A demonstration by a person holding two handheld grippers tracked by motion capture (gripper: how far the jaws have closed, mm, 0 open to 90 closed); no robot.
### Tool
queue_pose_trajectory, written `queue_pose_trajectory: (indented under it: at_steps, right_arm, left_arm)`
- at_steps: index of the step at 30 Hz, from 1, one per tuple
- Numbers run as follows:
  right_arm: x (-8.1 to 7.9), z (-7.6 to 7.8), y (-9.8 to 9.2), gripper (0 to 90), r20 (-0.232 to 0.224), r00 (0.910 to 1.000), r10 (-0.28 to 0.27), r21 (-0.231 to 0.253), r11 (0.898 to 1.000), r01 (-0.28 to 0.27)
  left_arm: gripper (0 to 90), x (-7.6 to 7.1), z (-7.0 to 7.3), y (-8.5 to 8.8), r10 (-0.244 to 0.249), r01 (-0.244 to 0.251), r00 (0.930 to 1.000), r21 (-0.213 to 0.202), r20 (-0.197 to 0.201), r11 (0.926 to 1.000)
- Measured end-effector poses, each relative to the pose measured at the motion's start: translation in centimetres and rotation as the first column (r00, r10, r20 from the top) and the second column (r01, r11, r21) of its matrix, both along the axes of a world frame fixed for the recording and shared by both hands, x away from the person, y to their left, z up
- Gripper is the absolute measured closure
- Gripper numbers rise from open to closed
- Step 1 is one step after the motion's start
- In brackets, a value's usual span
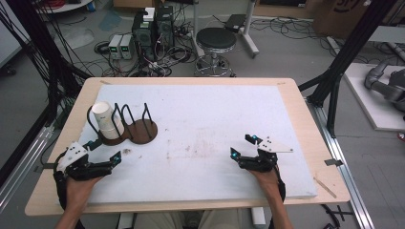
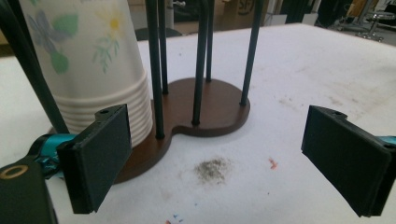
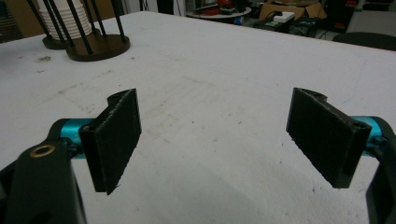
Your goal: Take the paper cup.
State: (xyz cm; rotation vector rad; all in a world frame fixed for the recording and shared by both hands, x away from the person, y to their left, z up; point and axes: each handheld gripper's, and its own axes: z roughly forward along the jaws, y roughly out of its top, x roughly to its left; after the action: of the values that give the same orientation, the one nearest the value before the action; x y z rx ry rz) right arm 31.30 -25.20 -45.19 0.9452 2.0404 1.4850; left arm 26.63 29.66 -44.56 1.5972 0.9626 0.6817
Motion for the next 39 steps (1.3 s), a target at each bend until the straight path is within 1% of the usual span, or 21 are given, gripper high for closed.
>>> queue_pose_trajectory:
  at_steps: [6,7,8,9,10,11,12,13,14,15,16,19,20,21,22,25,30,34,35,38,39]
  right_arm:
    - [0.1,0.0,0.0,18.2,-0.014,0.9999,0.003,0.002,1.0,-0.002]
    - [0.1,0.0,0.0,18.2,-0.014,0.9999,0.003,0.001,1.0,-0.002]
    - [0.1,0.0,0.0,18.2,-0.014,0.9999,0.003,0.001,1.0,-0.002]
    - [0.1,0.0,0.0,18.2,-0.016,0.9999,0.003,0.002,1.0,-0.003]
    - [0.1,0.0,0.0,18.2,-0.016,0.9999,0.003,0.002,1.0,-0.003]
    - [0.1,0.0,0.0,18.2,-0.017,0.9998,0.004,0.003,1.0,-0.003]
    - [0.1,0.0,0.0,18.2,-0.017,0.9998,0.004,0.003,1.0,-0.003]
    - [0.1,0.0,0.0,18.2,-0.012,0.9999,0.003,0.002,1.0,-0.003]
    - [0.1,0.0,0.0,18.2,-0.012,0.9999,0.003,0.002,1.0,-0.003]
    - [0.1,0.0,0.0,18.2,-0.016,0.9999,0.004,0.002,1.0,-0.003]
    - [0.1,0.0,0.0,18.2,-0.016,0.9999,0.004,0.002,1.0,-0.003]
    - [0.2,0.0,0.0,18.2,-0.016,0.9999,0.005,0.0,1.0,-0.005]
    - [0.2,0.0,0.0,18.2,-0.016,0.9999,0.005,0.0,1.0,-0.005]
    - [0.2,0.0,0.0,18.2,-0.015,0.9999,0.004,-0.001,1.0,-0.005]
    - [0.2,0.0,0.0,18.2,-0.015,0.9999,0.004,-0.001,1.0,-0.005]
    - [0.2,0.0,0.0,18.2,-0.014,0.9999,0.005,-0.003,1.0,-0.005]
    - [0.2,0.0,0.0,18.2,-0.017,0.9999,0.002,-0.002,1.0,-0.002]
    - [0.2,0.0,0.0,18.2,-0.016,0.9999,0.002,-0.003,1.0,-0.002]
    - [0.2,0.0,0.0,18.2,-0.013,0.9999,0.004,-0.003,1.0,-0.004]
    - [0.2,0.0,0.0,18.2,-0.018,0.9998,0.004,-0.002,1.0,-0.004]
    - [0.3,0.0,0.0,18.2,-0.02,0.9998,0.004,-0.002,1.0,-0.004]
  left_arm:
    - [8.5,-0.3,1.6,0.4,-0.019,0.019,0.9997,0.0,0.014,0.9998]
    - [8.5,-0.3,2.4,0.7,-0.023,0.023,0.9995,0.004,0.021,0.9997]
    - [8.5,-0.3,2.4,0.7,-0.023,0.023,0.9995,0.004,0.021,0.9997]
    - [8.5,-0.3,3.4,0.9,-0.025,0.025,0.999,0.009,0.036,0.9997]
    - [8.5,-0.3,3.4,0.9,-0.025,0.025,0.999,0.009,0.036,0.9997]
    - [8.5,-0.1,4.5,1.3,-0.027,0.026,0.9984,0.018,0.051,0.9995]
    - [8.5,-0.1,4.5,1.3,-0.027,0.026,0.9984,0.018,0.051,0.9995]
    - [8.5,0.1,5.6,1.6,-0.026,0.024,0.9978,0.034,0.061,0.9991]
    - [8.5,0.1,5.6,1.6,-0.026,0.024,0.9978,0.034,0.061,0.9991]
    - [8.5,0.3,6.7,1.9,-0.03,0.027,0.9969,0.045,0.072,0.9986]
    - [8.5,0.3,6.7,1.9,-0.03,0.027,0.9969,0.045,0.072,0.9986]
    - [8.5,1.1,8.4,2.3,-0.064,0.058,0.9941,0.062,0.088,0.9964]
    - [8.5,1.1,8.4,2.3,-0.064,0.058,0.9941,0.062,0.088,0.9964]
    - [8.5,1.5,9.1,2.6,-0.074,0.068,0.9929,0.064,0.093,0.9956]
    - [8.5,1.5,9.1,2.6,-0.074,0.068,0.9929,0.064,0.093,0.9956]
    - [8.5,2.4,10.4,3.0,-0.092,0.086,0.9908,0.062,0.1,0.9944]
    - [8.5,3.5,11.1,3.3,-0.105,0.098,0.9902,0.077,0.092,0.9922]
    - [8.5,5.1,12.0,3.9,-0.141,0.136,0.9882,0.08,0.06,0.9875]
    - [8.5,5.1,12.0,3.9,-0.141,0.136,0.9882,0.08,0.06,0.9875]
    - [8.5,5.9,12.7,4.3,-0.16,0.156,0.9857,0.085,0.052,0.9841]
    - [8.5,6.5,13.1,4.5,-0.179,0.175,0.9829,0.087,0.044,0.9807]
